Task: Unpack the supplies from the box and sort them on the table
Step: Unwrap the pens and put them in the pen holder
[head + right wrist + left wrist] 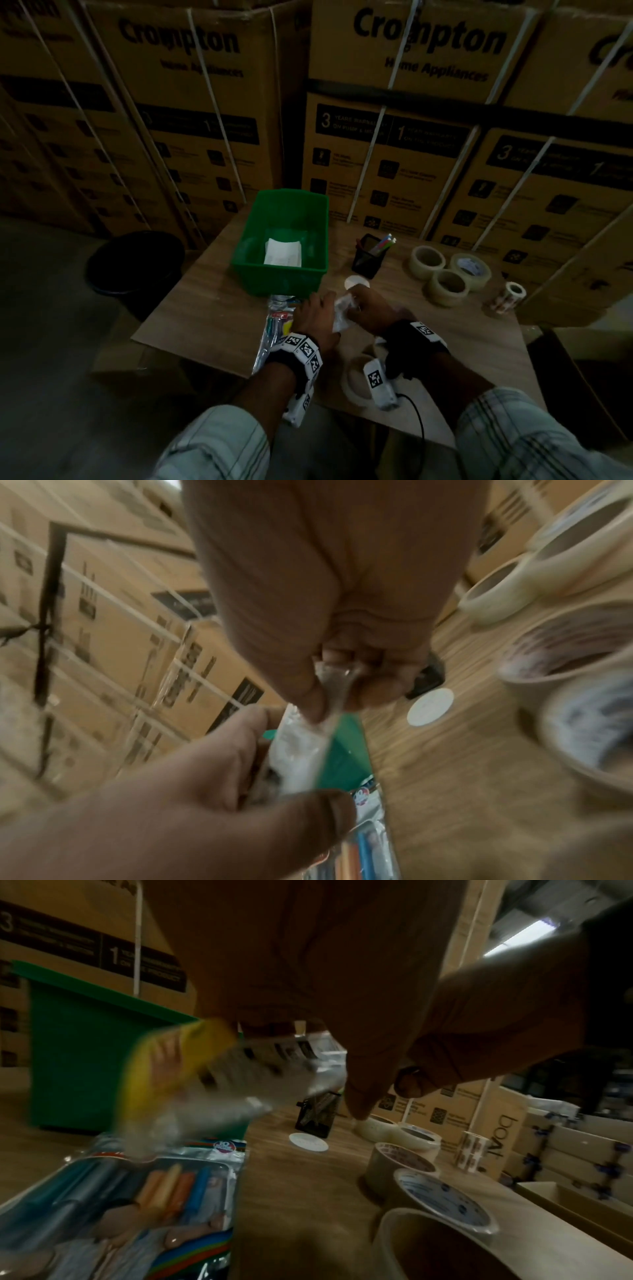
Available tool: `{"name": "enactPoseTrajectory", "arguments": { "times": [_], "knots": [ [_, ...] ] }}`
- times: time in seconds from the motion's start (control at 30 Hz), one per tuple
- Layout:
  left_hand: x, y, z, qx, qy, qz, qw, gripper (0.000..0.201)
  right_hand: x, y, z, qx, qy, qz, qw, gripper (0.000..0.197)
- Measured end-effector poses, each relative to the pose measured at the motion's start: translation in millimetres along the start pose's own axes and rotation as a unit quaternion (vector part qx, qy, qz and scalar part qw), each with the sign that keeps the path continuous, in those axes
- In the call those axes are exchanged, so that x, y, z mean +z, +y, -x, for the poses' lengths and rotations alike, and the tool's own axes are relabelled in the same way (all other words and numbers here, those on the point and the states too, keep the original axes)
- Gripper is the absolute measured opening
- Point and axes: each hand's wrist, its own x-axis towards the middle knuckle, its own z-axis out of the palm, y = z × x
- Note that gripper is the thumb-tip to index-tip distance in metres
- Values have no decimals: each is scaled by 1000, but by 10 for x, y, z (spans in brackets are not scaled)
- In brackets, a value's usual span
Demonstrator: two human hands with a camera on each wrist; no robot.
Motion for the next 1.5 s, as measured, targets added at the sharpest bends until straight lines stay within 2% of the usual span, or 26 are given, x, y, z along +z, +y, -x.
{"name": "enactPoseTrajectory", "arguments": {
  "times": [0.13, 0.2, 0.27, 0.37, 0.5, 0.57, 0.73, 0.87, 0.93, 1.03, 1.1, 1.2, 1.3, 1.5],
  "knots": [
    [105, 12, 165, 36, 13, -31, 999, 94, -86, 68, 433, 64, 94, 6, 993, 25],
    [216, 56, 228, 58, 25, -32, 997, 95, -109, 230, 662, 112, 155, -79, 978, 20],
    [342, 132, 281, 78, 15, -17, 997, 94, -123, 434, 890, 177, 202, -136, 954, 18],
    [488, 275, 331, 101, -40, -29, 994, 92, -126, 793, 1164, 266, 266, -159, 913, 21],
    [616, 462, 431, 67, -91, 1, 994, 89, -74, 1083, 1362, 352, 305, -236, 853, 27],
    [719, 521, 461, 52, -96, -4, 994, 84, -23, 1189, 1419, 371, 311, -258, 836, 32],
    [812, 606, 391, 33, -93, -12, 995, 79, 134, 1366, 1494, 398, 270, -250, 840, 45],
    [813, 682, 365, 27, -91, -14, 995, 77, 231, 1468, 1504, 427, 262, -226, 835, 34],
    [822, 702, 347, 28, -86, -12, 996, 76, 245, 1479, 1470, 427, 213, -214, 852, 33],
    [830, 733, 318, 32, -89, -3, 996, 76, 272, 1492, 1412, 399, 95, -174, 895, 42],
    [840, 758, 296, 35, -90, 7, 995, 77, 270, 1538, 1379, 388, 57, -121, 912, 48],
    [840, 794, 288, 34, -87, 10, 996, 76, 195, 1571, 1385, 378, 61, -37, 923, 56],
    [815, 790, 291, 32, -75, 9, 997, 74, 97, 1603, 1388, 350, 84, -29, 932, 56],
    [663, 694, 306, -5, -64, 11, 998, 67, -79, 1438, 1228, 208, 144, -6, 968, 27]
  ]
}}
